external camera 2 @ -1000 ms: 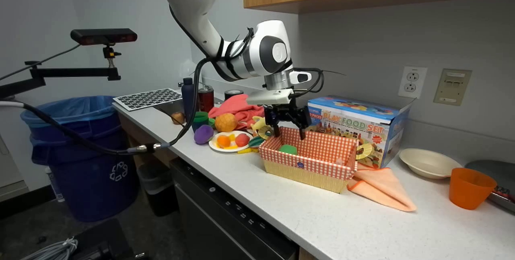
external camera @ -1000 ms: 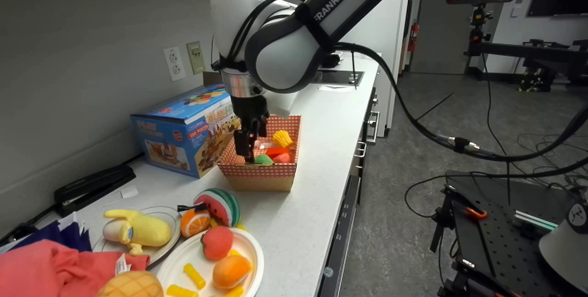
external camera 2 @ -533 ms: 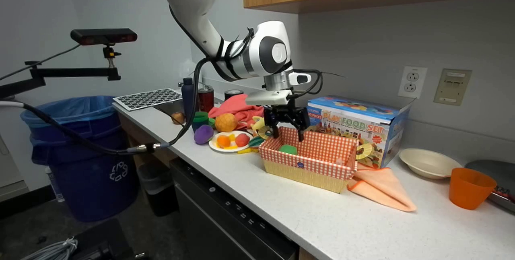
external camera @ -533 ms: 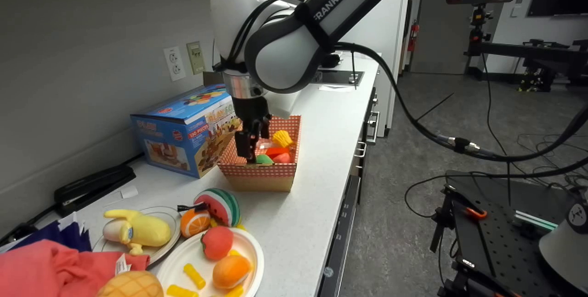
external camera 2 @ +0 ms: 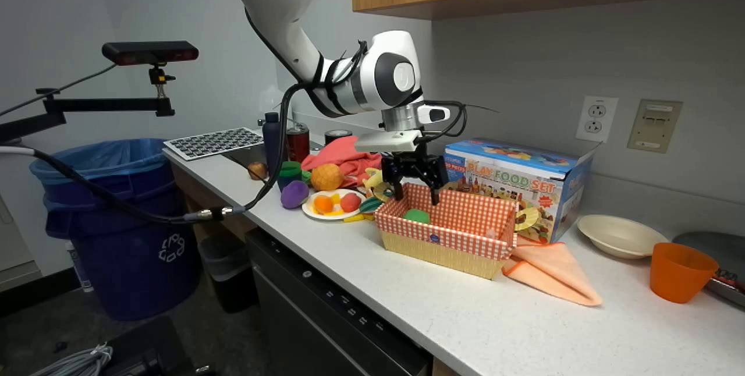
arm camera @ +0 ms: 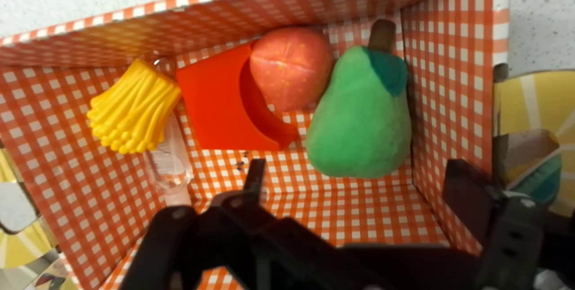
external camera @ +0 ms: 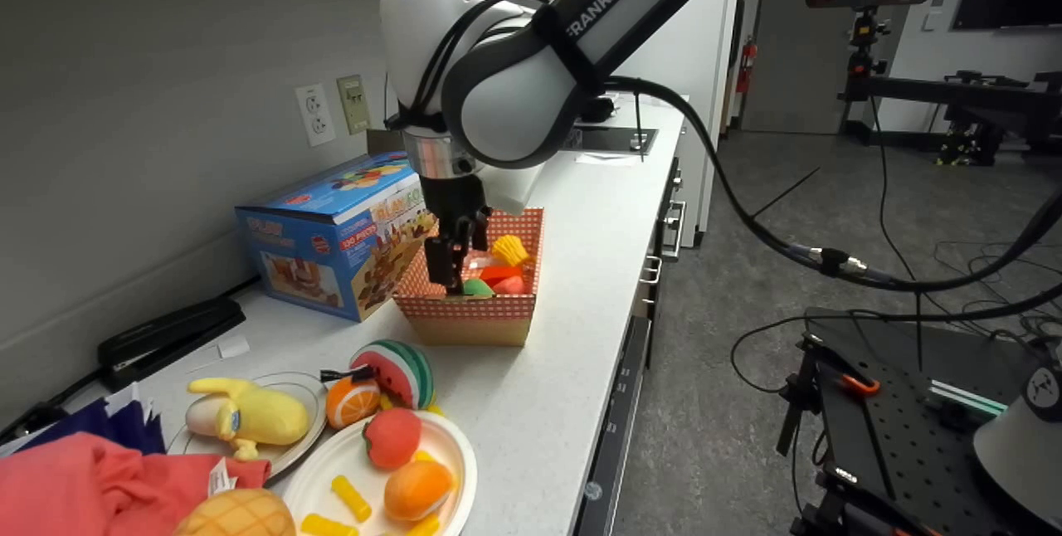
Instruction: Remove the green plushy from the box and put it on the counter
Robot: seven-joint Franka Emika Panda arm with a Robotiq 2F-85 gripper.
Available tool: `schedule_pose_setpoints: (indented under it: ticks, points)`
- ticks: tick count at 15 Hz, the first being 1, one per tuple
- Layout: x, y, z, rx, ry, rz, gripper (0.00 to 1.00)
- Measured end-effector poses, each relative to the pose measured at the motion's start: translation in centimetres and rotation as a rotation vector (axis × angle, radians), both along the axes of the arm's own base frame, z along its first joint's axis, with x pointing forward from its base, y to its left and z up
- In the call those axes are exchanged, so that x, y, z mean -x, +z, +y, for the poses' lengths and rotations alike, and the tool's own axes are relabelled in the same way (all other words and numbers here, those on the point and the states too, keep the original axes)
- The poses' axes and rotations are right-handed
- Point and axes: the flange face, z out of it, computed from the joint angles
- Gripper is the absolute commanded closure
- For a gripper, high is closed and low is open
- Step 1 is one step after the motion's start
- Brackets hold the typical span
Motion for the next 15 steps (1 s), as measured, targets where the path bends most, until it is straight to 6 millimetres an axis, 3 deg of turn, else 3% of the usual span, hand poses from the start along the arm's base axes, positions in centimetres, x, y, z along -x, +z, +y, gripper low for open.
schedule_pose_setpoints:
  ticks: [6, 9, 11, 12, 15]
  points:
    - [0.4, -0.4, 0.6, -0.042, 0.000, 0.041, 0.01]
    - [0.9, -0.7, 0.8, -0.048, -0.001, 0.086, 0.10]
    - [1.1, -0.9, 0.8, -0.049, -0.004, 0.112, 0.19]
    - [1.2, -1.0, 0.8, -0.052, -0.007, 0.123, 0.35]
    - [1.5, -1.1, 1.0, -0.068, -0.006, 0.147, 0.60]
